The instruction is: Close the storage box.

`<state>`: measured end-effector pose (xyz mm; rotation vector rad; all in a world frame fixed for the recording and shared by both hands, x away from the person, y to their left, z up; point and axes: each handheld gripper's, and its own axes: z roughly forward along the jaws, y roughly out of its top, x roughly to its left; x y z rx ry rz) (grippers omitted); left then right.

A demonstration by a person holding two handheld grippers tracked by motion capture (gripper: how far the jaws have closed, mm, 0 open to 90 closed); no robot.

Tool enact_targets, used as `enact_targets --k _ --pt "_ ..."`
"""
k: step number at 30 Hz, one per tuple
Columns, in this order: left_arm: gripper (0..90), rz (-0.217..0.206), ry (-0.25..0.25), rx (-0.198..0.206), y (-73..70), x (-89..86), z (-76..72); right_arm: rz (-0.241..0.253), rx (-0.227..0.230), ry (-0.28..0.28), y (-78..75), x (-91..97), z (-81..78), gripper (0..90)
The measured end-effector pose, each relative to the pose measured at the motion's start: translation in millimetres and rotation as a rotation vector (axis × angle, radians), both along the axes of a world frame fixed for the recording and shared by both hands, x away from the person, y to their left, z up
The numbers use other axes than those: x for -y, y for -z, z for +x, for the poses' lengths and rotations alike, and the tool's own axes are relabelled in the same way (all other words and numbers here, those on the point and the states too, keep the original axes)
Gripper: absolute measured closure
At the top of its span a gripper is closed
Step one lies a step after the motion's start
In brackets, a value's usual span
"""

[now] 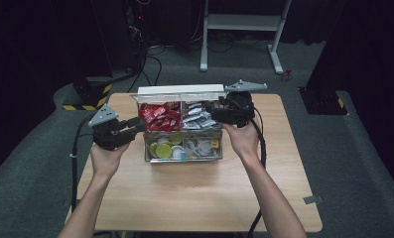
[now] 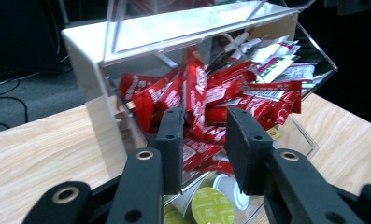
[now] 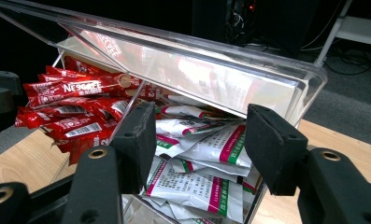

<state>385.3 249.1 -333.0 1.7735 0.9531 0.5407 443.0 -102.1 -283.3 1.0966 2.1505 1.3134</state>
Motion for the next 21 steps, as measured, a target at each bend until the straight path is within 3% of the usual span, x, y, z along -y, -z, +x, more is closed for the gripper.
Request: enact_targets --k 9,21 --pt "70.7 0.029 0.008 -0.027 -2.5 8.0 11.3 0.001 -0.002 0.000 0.0 0.1 0.0 44.0" --pt "72.3 0.048 -0.003 -0.031 -9.1 19.9 24.5 -0.004 -0.003 -0.003 -0.4 1.3 0.6 46.4"
